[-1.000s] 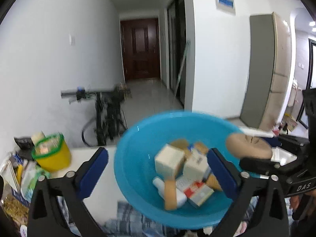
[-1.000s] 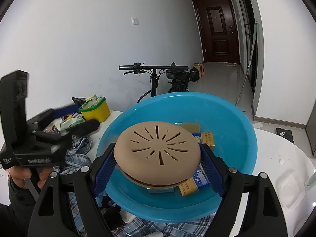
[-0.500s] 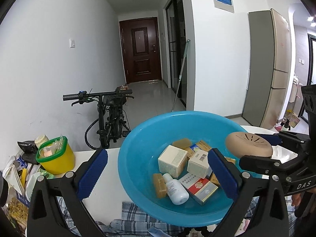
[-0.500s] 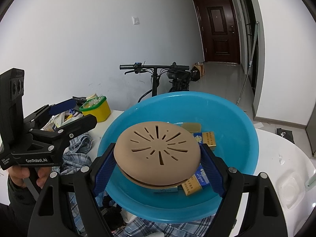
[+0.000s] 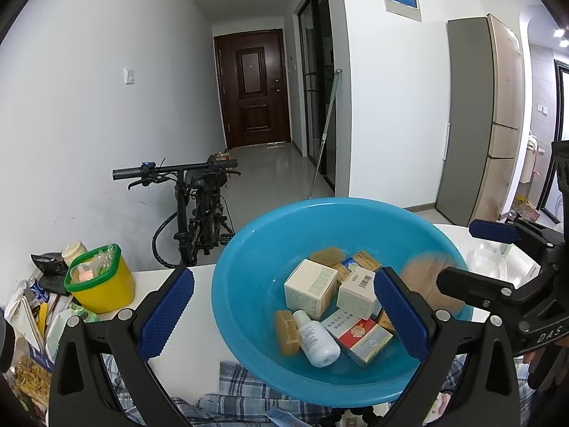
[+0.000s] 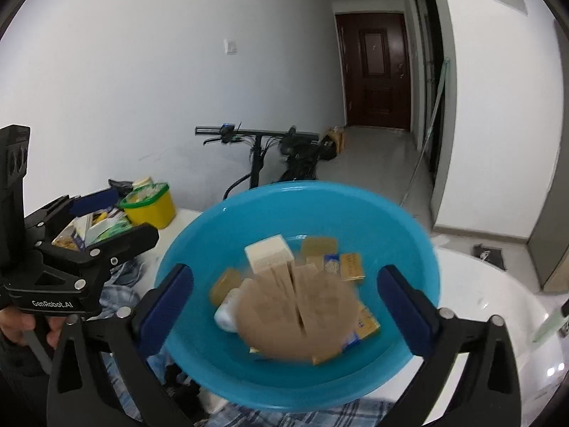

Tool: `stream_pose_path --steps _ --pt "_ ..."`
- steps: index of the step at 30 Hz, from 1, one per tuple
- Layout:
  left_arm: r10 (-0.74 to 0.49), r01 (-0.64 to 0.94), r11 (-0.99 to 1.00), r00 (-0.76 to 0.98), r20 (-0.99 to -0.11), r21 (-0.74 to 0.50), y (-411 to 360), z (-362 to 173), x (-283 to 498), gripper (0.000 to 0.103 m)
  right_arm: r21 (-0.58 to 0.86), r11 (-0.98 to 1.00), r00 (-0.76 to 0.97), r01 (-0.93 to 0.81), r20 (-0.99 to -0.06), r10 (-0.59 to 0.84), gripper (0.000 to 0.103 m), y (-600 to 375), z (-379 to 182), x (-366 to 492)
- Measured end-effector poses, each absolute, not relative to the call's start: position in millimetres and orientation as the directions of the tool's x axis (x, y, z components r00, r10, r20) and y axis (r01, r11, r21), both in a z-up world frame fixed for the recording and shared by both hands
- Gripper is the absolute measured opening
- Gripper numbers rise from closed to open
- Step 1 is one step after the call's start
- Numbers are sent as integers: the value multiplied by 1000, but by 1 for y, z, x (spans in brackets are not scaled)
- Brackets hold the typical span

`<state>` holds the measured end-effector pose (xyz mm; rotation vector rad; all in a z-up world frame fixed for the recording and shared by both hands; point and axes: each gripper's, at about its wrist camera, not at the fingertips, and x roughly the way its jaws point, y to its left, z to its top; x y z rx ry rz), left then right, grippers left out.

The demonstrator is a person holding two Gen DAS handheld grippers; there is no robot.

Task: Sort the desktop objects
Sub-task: 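Open both tools, releasing the soap bar and tan lid into the basin, then move the left tool to the shirt and grasp the blue wrapped packet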

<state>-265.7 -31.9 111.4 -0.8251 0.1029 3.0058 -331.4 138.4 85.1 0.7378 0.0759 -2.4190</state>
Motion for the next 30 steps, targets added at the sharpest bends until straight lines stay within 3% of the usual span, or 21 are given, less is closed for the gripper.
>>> stream_pose_path --steps 30 --pt "-15 -51 -992 -858 -513 114 -10 109 -261 103 168 -821 -634 545 -558 -535 103 151 81 -339"
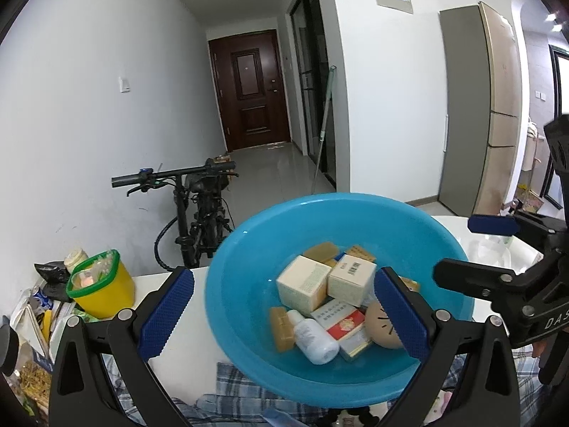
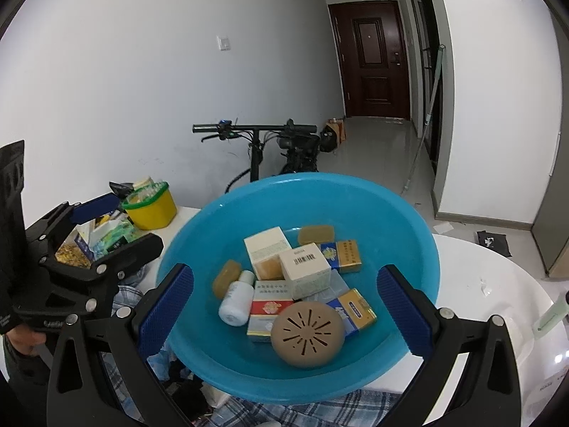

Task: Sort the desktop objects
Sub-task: 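Move the left tool to the shirt and grasp the blue wrapped packet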

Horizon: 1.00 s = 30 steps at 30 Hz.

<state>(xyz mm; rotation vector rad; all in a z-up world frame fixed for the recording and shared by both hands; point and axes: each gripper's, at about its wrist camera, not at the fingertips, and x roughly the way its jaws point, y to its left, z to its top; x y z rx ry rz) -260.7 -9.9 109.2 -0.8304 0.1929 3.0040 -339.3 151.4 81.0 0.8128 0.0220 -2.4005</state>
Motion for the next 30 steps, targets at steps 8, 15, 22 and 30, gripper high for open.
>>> stream_pose_path --steps 8,15,22,30 --pt "-35 -70 -980 -860 -510 186 11 109 -247 103 222 -803 -621 553 -534 -575 103 163 86 -338" --pt "-69 -54 -966 -889 -453 255 -2 120 -187 103 230 -798 -611 557 -537 -582 103 159 85 -339" --pt "-29 -98 -970 -863 -505 223 -31 74 -151 103 239 -777 -601 583 -516 -610 103 154 91 -334" --pt "71 -201 -971 -766 -639 133 -51 3 -161 103 238 -786 -615 570 -510 -601 103 155 92 -334"
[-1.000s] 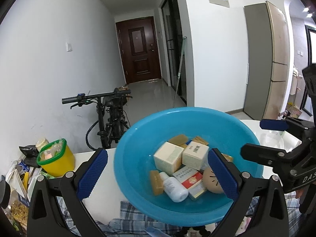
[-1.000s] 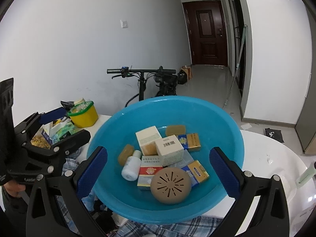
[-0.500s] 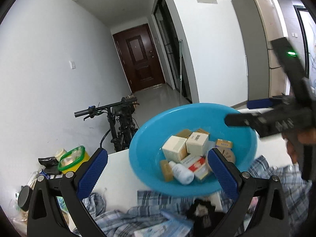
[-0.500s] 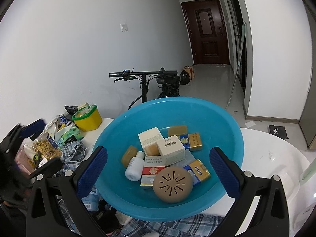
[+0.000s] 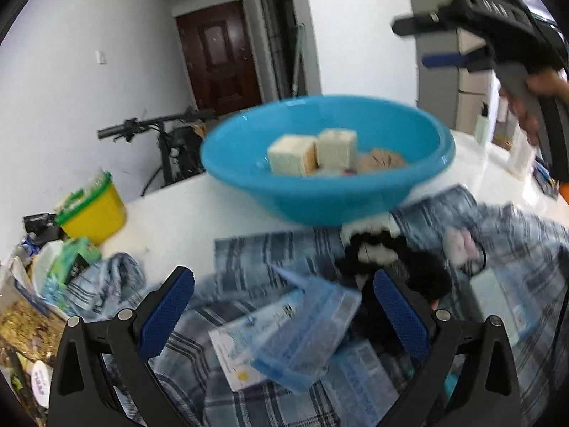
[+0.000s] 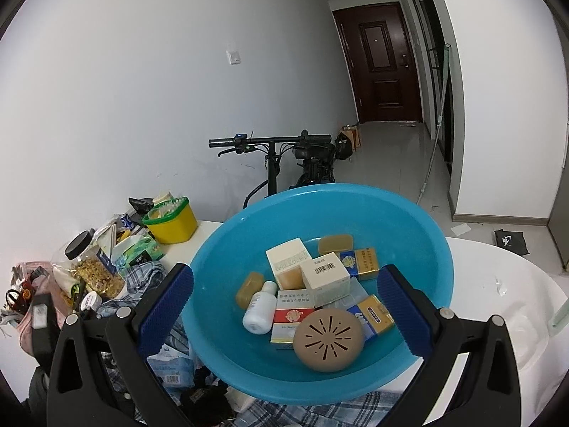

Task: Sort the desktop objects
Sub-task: 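Move the left tool to the shirt and grasp the blue wrapped packet, then grasp the black plush toy with the right tool while the left tool lifts the blue packet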

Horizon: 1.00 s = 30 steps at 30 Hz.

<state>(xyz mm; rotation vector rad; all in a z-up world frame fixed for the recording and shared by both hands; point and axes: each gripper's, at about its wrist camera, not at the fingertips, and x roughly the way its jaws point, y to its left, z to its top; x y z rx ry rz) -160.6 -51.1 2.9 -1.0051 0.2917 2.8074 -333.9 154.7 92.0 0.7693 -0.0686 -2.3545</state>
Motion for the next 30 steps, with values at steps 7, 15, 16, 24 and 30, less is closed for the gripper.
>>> stream_pose_path --steps 7,15,16,24,30 --pt "47 -228 -959 -716 -697 169 -37 -30 -168 93 212 -802 -610 558 -550 -570 103 148 82 -340" --pt "103 -255 -962 -678 -728 101 -36 -38 -170 38 169 -805 -615 569 -562 -553 103 139 85 -335" --pt "107 -253 -963 -682 -724 96 -35 -37 -170 38 168 -803 -616 571 -559 -555 103 139 86 -334" --pt "125 -202 -978 -747 -653 43 -51 -9 -163 38 85 -769 -648 634 -486 -587 103 122 122 -295" --pt "131 -181 -983 -767 -629 15 -60 2 -161 38 29 -745 -638 667 -493 -591 103 109 121 -254"
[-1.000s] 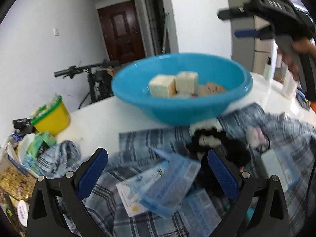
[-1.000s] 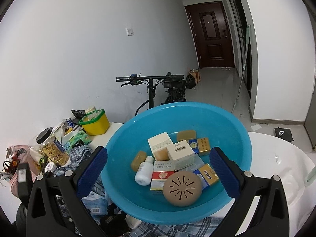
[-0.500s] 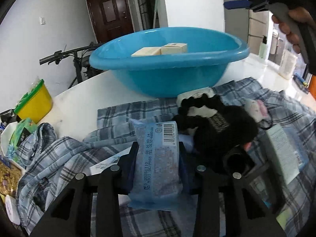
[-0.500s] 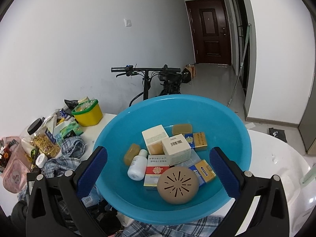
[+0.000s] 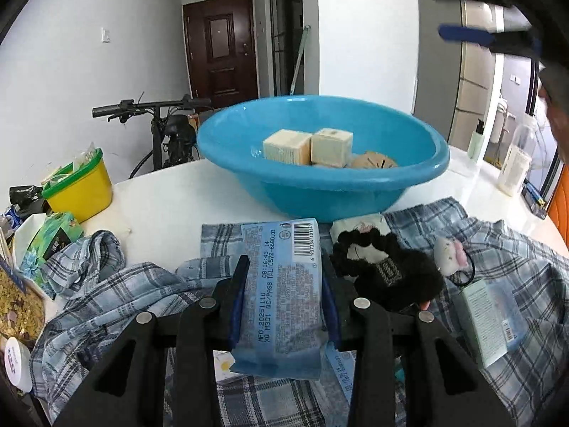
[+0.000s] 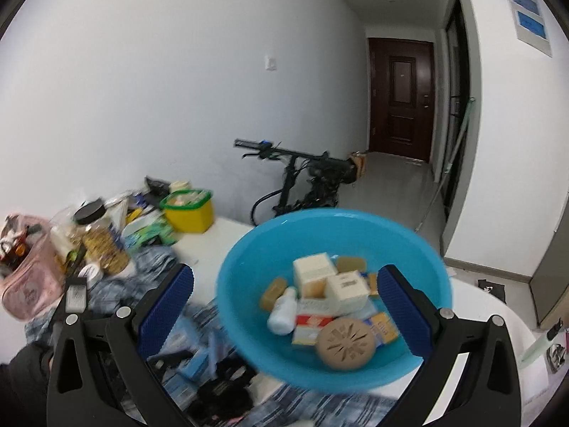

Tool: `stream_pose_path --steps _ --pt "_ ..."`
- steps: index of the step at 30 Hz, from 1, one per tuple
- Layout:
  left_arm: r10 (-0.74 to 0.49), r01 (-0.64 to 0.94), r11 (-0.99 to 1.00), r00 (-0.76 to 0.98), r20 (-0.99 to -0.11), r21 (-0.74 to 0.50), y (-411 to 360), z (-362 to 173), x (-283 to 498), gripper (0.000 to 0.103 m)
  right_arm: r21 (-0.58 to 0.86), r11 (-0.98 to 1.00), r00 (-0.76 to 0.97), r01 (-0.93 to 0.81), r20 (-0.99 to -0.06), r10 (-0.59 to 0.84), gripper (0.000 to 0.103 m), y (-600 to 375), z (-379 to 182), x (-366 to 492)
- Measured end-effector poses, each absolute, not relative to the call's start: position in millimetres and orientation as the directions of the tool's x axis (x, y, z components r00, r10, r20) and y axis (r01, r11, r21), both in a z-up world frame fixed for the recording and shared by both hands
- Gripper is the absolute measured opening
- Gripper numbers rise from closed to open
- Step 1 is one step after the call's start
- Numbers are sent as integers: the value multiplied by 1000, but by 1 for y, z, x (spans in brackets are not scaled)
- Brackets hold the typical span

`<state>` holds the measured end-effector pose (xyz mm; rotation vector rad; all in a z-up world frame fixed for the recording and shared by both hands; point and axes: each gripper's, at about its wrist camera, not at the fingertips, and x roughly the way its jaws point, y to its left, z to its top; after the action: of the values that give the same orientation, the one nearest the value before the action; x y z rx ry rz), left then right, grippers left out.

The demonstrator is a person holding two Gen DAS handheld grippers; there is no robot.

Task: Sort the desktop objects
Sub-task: 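Grasp the black plush toy with the right tool while the left tool lifts the blue packet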

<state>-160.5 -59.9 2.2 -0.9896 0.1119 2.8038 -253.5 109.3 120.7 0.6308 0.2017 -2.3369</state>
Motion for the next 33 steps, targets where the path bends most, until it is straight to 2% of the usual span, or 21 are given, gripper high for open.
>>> stream_pose_path --steps 4,7,10,15,22,24,25,30,33 --pt "141 -184 -983 -770 -622 5 -60 5 -158 39 28 -742 -606 670 -557 -568 103 103 88 -236" --pt "145 -184 -983 -771 -620 -1 -60 6 -158 39 94 -690 -519 718 -588 -621 103 98 57 -223" --pt "139 -173 -985 -774 -618 -5 -63 8 -157 39 88 -668 -484 739 -621 -617 103 89 29 -214" --pt "153 -176 -984 -781 -606 -22 -66 12 -155 39 166 -643 -400 747 -660 -635 102 83 -7 -221" --pt "147 -176 -984 -777 -612 -13 -62 11 -154 39 211 -654 -333 726 -725 -603 73 75 -39 -235" --pt "148 -178 -984 -777 -612 -13 -63 11 -154 39 205 -646 -328 735 -726 -604 54 72 -42 -233" --pt "148 -176 -984 -778 -610 -13 -63 11 -154 39 215 -640 -323 738 -720 -615 48 72 -42 -233" --pt "155 -177 -984 -781 -604 -23 -63 13 -153 39 241 -636 -339 733 -681 -649 38 83 -32 -233" --pt "158 -177 -984 -784 -601 -27 -64 14 -152 39 250 -621 -348 743 -649 -677 37 88 -22 -229"
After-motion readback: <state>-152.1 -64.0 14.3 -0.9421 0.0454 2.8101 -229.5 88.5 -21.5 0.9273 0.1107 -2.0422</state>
